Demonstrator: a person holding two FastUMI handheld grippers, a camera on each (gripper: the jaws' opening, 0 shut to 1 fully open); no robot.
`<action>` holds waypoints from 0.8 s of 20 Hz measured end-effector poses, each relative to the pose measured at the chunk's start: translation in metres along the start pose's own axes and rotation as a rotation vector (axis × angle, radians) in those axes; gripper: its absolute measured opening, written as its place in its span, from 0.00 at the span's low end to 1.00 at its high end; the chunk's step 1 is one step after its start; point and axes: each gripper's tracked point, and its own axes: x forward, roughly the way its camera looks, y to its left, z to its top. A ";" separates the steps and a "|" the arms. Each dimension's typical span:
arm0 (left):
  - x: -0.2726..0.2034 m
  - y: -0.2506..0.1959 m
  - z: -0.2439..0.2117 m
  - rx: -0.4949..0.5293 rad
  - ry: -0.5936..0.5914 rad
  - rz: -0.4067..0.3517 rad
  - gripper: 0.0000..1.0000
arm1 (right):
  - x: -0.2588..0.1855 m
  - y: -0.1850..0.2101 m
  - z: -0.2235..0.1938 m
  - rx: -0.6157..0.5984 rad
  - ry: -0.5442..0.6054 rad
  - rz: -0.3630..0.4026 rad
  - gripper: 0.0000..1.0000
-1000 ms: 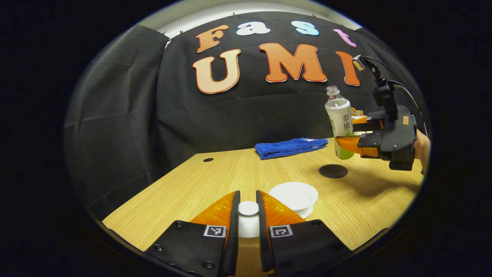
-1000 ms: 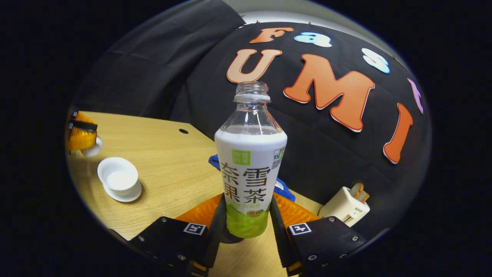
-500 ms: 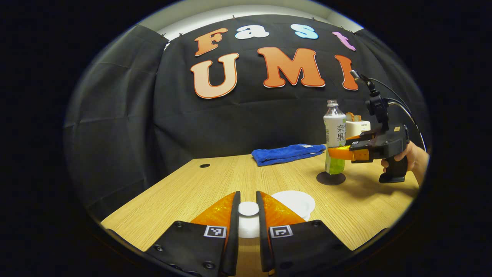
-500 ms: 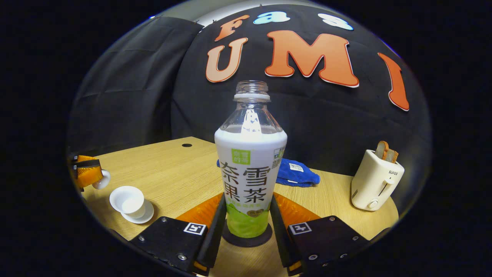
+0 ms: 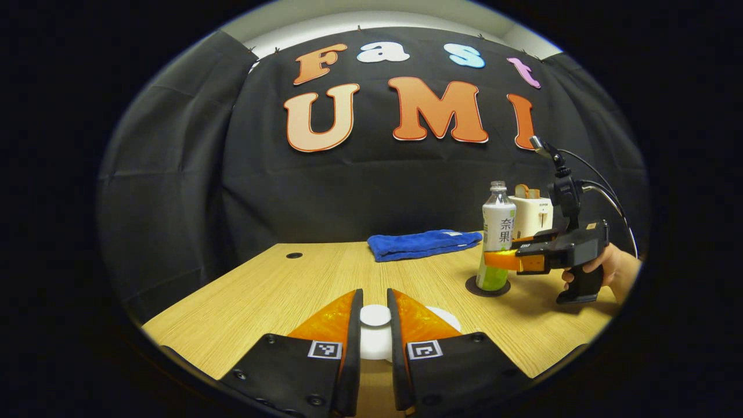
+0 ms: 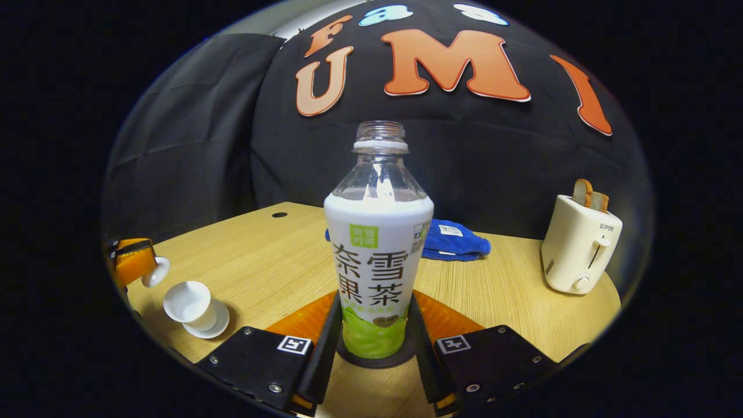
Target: Open the teacup lid with one hand, grasp the water bottle and pour water into the teacup with the other hand; after pouring, place the water bottle on the coaster and then close the teacup lid.
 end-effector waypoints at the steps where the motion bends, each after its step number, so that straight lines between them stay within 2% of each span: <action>1: 0.002 -0.002 0.000 -0.010 0.001 -0.005 0.27 | 0.001 0.000 0.000 0.001 -0.005 -0.001 0.64; 8: 0.017 -0.017 -0.002 -0.099 0.012 -0.043 0.27 | -0.001 0.001 -0.003 -0.041 0.005 -0.014 0.68; 10: 0.021 -0.019 -0.005 -0.118 0.017 -0.051 0.23 | -0.004 0.003 -0.001 -0.038 0.000 -0.011 0.74; 11: 0.023 -0.020 -0.006 -0.130 0.021 -0.055 0.27 | -0.006 0.002 -0.001 -0.044 -0.003 -0.011 0.77; 14: 0.028 -0.024 -0.013 -0.143 0.042 -0.066 0.23 | -0.017 0.001 0.001 -0.064 -0.017 -0.012 0.87; 16: 0.029 -0.031 -0.016 -0.144 0.051 -0.087 0.27 | -0.025 0.003 0.001 -0.063 -0.025 -0.007 0.93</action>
